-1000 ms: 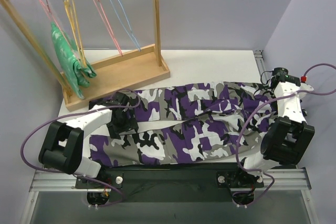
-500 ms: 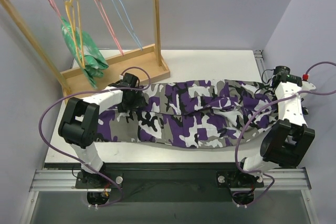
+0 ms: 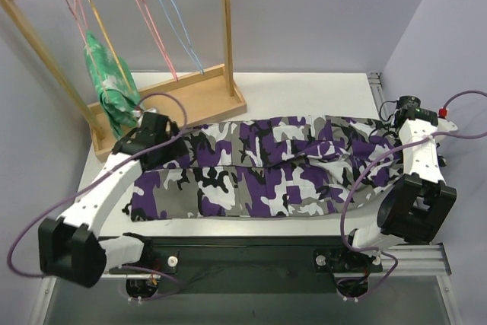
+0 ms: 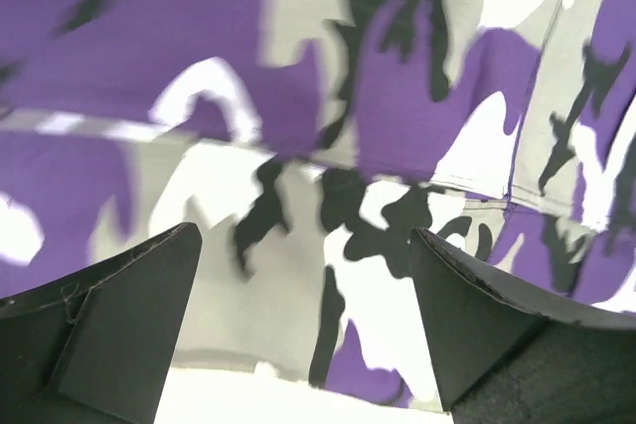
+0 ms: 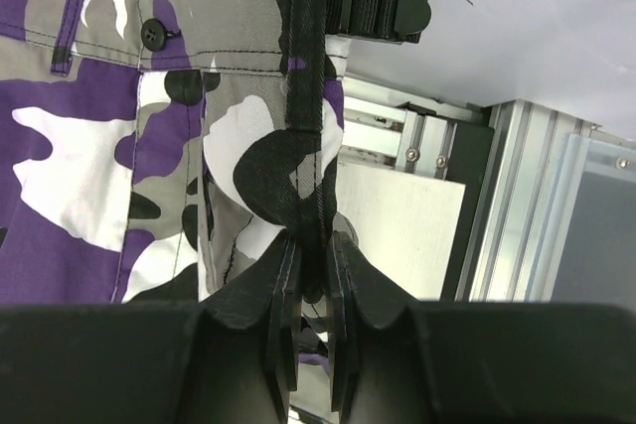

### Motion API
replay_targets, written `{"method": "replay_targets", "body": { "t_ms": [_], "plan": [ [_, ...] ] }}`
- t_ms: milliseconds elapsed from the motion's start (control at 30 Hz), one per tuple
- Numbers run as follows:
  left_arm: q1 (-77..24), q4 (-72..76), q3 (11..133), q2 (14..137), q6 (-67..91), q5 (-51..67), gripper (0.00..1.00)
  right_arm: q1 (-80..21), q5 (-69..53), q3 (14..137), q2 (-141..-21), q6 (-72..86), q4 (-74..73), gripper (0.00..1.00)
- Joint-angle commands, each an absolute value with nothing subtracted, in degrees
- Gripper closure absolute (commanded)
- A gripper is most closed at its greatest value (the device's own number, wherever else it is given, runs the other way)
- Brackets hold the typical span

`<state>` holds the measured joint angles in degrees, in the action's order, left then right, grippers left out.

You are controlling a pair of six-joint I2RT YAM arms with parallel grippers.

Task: Place the trousers on the hanger
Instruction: Flatten out the trousers at the center of the board.

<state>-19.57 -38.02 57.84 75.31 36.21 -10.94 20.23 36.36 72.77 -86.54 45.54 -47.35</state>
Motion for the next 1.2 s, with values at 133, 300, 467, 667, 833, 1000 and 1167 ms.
{"method": "replay_targets", "body": {
  "t_ms": [133, 300, 467, 667, 833, 1000, 1167],
  "plan": [
    [-4.4, -53.52, 46.15, 59.25, 49.48, -14.49, 0.12, 21.35, 37.62, 73.83, -85.16, 47.72, -48.34, 1.0],
    [-4.57, -58.35, 45.52, 63.79, 48.08, -19.95, 0.15, 21.88, 35.95, 73.74, -86.22, 48.78, -47.99, 1.0],
    [-4.48, -61.53, 43.96, 67.77, 54.22, -19.35, 0.16, 22.85, 35.25, 72.6, -85.96, 49.22, -47.55, 1.0],
    [-4.57, -61.08, 36.84, 64.61, 63.8, -17.23, 0.24, 25.57, 34.02, 71.11, -85.34, 49.48, -46.85, 1.0],
    [-4.66, -63.81, 37.09, 62.94, 67.58, -21.44, 0.3, 26.8, 33.14, 70.58, -85.34, 49.57, -46.49, 1.0],
    [-4.57, -60.3, 33.14, 62.4, 70.84, -21.97, 0.32, 26.89, 32.52, 70.66, -85.34, 49.83, -46.32, 1.0],
    [-4.57, -52.92, 30.68, 63.72, 70.84, -21.27, 0.36, 26.98, 31.99, 71.19, -85.52, 49.66, -46.32, 1.0]
  ]
}}
